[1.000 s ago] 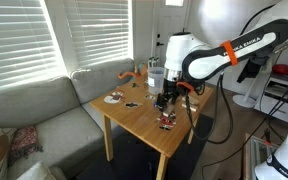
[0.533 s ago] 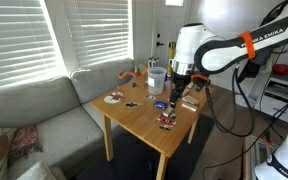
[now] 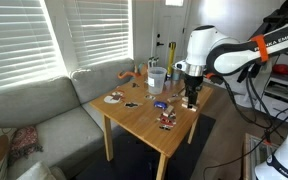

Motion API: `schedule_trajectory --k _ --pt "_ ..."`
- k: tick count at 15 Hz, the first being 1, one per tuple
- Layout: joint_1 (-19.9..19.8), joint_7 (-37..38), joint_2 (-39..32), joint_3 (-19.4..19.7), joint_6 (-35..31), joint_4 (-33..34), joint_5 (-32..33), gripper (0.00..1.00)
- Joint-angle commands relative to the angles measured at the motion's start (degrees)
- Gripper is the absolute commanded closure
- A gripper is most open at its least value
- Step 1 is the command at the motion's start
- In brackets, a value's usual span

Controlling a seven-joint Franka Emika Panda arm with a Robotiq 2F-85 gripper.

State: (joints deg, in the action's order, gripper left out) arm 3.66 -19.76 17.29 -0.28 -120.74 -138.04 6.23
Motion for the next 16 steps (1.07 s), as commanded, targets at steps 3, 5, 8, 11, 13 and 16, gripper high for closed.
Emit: schedule_trajectory --k 3,5,8,11,13,16 --pt "1.27 -16.62 2.33 2.32 -1.50 -2.94 2.75 0.00" --pt "1.59 -22.41 2.19 2.68 -1.79 -3.09 2.90 0.00" --pt "2.15 -31.28 1.56 2.98 -2.38 -2.49 2.12 0.00" --pt "2.80 -40.33 0.58 3.21 -2.71 -1.96 1.38 0.00" --pt "3.23 -46.44 -0.11 3.35 -2.81 -1.77 0.85 0.00" --pt "3.79 -55.43 -0.79 3.34 -2.89 -1.82 0.21 0.00"
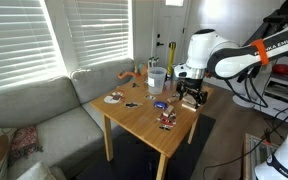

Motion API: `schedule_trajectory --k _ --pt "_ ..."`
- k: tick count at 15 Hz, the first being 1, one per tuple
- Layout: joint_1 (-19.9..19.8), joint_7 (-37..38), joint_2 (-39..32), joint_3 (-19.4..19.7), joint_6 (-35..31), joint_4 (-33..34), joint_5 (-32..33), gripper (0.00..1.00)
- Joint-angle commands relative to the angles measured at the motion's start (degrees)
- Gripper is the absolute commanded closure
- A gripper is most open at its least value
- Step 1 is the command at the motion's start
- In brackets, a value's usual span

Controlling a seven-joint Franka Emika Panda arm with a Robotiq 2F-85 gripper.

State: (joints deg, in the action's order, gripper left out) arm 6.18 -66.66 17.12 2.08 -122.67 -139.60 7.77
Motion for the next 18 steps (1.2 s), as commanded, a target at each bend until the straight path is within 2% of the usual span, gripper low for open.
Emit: schedule_trajectory --k 1,4,7,18 --pt "1.37 -11.60 -0.85 1.00 -0.82 -0.20 -1.57 0.00" --pt "1.22 -18.37 -1.15 1.03 -0.10 -0.32 -2.99 0.00" --pt "0.53 -21.22 -1.11 0.89 0.67 -0.28 -3.65 0.00" --pt "-1.14 -21.94 -1.15 1.58 2.43 -0.25 -3.34 0.00"
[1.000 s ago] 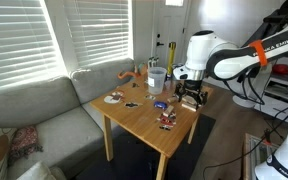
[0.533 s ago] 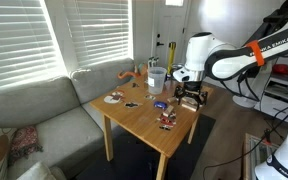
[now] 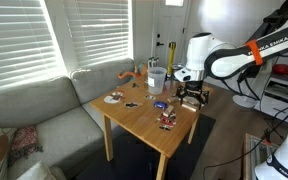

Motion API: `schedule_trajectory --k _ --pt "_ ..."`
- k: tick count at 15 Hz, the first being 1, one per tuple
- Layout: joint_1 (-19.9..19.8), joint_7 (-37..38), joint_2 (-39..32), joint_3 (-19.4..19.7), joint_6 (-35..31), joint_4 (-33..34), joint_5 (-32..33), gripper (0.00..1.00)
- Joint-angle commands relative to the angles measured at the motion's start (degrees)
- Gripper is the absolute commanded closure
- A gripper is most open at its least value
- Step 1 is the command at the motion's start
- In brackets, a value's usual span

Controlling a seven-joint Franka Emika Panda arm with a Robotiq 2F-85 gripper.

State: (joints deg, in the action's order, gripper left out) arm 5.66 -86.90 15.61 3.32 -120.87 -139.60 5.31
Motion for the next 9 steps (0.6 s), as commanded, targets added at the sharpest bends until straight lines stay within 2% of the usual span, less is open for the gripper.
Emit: schedule_trajectory --k 1,9 --pt "-0.83 -1.56 0.43 0.38 0.39 -0.30 -0.68 0.00" --pt "-1.93 1.64 -0.06 0.82 1.06 0.20 -2.49 0.00"
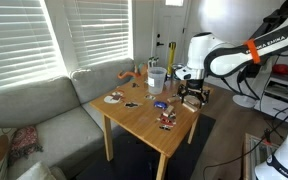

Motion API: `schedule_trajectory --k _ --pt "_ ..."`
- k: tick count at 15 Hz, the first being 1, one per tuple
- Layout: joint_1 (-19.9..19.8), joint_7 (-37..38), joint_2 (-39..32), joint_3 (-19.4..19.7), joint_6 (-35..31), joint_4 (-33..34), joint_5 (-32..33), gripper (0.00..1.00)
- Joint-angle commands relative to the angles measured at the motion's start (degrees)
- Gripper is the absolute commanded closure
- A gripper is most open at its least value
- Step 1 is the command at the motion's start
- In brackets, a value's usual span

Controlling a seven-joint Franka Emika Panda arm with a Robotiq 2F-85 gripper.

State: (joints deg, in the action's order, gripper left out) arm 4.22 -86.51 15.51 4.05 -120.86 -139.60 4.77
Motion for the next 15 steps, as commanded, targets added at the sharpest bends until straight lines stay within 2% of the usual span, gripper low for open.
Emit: schedule_trajectory --k 1,8,15 --pt "-0.63 2.42 0.11 0.02 1.24 0.30 -2.59 0.00" --pt "-2.14 13.72 1.12 0.07 2.07 0.06 -3.02 0.00" --pt "-2.32 18.17 1.86 0.65 3.11 -0.11 -5.09 0.00"
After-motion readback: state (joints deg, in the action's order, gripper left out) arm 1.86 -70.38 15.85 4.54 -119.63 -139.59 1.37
